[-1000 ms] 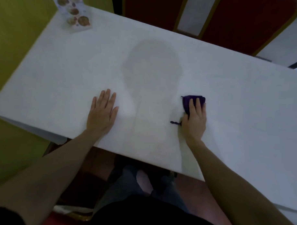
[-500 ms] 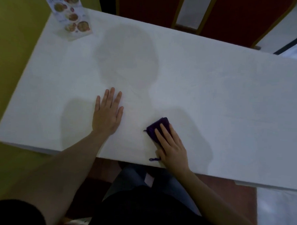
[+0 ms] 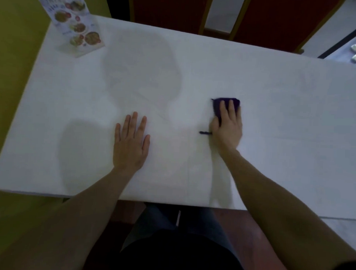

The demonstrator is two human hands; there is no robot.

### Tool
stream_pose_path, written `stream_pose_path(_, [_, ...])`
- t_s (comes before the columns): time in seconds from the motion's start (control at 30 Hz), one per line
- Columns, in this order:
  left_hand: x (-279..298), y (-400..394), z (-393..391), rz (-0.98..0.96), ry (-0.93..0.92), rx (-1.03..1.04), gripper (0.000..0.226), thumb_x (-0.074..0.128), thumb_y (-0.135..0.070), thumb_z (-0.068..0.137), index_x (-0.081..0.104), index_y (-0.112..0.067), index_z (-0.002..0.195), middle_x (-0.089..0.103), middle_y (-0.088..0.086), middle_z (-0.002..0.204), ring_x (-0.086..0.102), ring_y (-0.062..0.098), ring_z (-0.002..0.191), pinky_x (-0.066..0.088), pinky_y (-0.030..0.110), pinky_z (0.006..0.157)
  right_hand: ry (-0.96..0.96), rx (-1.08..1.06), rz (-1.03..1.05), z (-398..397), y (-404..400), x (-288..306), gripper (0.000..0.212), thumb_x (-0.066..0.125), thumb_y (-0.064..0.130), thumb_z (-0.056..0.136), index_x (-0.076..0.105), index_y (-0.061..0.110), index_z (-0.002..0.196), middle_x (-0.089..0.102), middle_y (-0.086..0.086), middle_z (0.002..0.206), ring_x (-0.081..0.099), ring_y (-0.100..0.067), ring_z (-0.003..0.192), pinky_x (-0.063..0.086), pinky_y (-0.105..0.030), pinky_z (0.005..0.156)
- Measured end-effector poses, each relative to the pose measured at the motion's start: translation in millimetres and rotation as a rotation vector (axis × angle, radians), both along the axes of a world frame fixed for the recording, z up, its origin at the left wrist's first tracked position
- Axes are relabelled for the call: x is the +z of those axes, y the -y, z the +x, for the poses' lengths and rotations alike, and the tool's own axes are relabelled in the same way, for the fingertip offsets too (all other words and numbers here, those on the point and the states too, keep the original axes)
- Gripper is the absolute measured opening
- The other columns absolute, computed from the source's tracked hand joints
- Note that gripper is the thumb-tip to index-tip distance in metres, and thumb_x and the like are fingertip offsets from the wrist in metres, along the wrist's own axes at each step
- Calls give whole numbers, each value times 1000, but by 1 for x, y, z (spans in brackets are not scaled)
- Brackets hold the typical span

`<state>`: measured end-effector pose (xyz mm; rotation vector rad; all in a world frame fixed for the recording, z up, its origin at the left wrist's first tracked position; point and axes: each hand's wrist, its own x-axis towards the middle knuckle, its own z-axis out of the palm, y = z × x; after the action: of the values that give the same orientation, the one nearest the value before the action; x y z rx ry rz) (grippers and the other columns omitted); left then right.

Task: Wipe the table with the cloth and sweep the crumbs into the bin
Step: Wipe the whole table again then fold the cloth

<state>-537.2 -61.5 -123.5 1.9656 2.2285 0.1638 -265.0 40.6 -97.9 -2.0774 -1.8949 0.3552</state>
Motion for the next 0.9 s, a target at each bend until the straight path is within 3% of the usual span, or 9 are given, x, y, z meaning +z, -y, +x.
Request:
stream_pose_path(0.17, [11, -19, -8, 34, 50, 1, 54, 29, -37, 99, 43, -16, 147, 39, 10, 155, 35, 30, 142, 25, 48, 116, 3, 339, 151, -65, 30, -8, 49, 58, 21, 89, 56, 20, 139, 47, -8, 149, 36, -32, 142, 39, -41, 111])
stream_pose_path(0.3, [16, -64, -17, 38, 49, -56, 54, 29, -35, 103, 29, -20, 155, 22, 7, 164, 19, 26, 151, 14, 46, 123, 44, 486, 130, -48, 77, -9, 52, 59, 20, 94, 48, 20, 144, 40, -5, 154, 28, -29, 146, 32, -41, 115])
stream_pose_path(0.43, [13, -109, -18, -13, 8, -91, 58, 26, -40, 104, 16, -22, 158, 8, 3, 167, 3, 22, 154, 0, 47, 124, 60, 377, 113, 6, 79, -10, 49, 54, 23, 96, 48, 21, 145, 37, -2, 155, 27, -24, 147, 34, -39, 115])
stream_pose_path(0.63, [1, -121, -16, -9, -28, -67, 60, 24, -44, 103, 16, -22, 159, 11, 4, 167, 8, 23, 154, 5, 50, 123, 76, 76, 44, 58, -15, -2, 49, 38, 32, 100, 43, 21, 147, 35, -5, 157, 24, -29, 148, 34, -45, 114])
stream_pose_path(0.77, [1, -121, -17, 33, -30, -73, 62, 22, -45, 100, 23, -20, 157, 17, 6, 165, 14, 25, 153, 10, 52, 123, 64, -106, -3, 27, -89, 2, 50, 33, 36, 103, 32, 26, 152, 24, 1, 162, 12, -25, 151, 27, -44, 118])
stream_pose_path(0.9, [-2, -123, -17, 45, -25, -73, 63, 20, -46, 100, 23, -21, 157, 17, 5, 165, 15, 24, 153, 11, 52, 123, 43, 2, 53, -38, -131, -1, 50, 34, 37, 102, 38, 27, 150, 29, 0, 160, 14, -24, 151, 26, -41, 119])
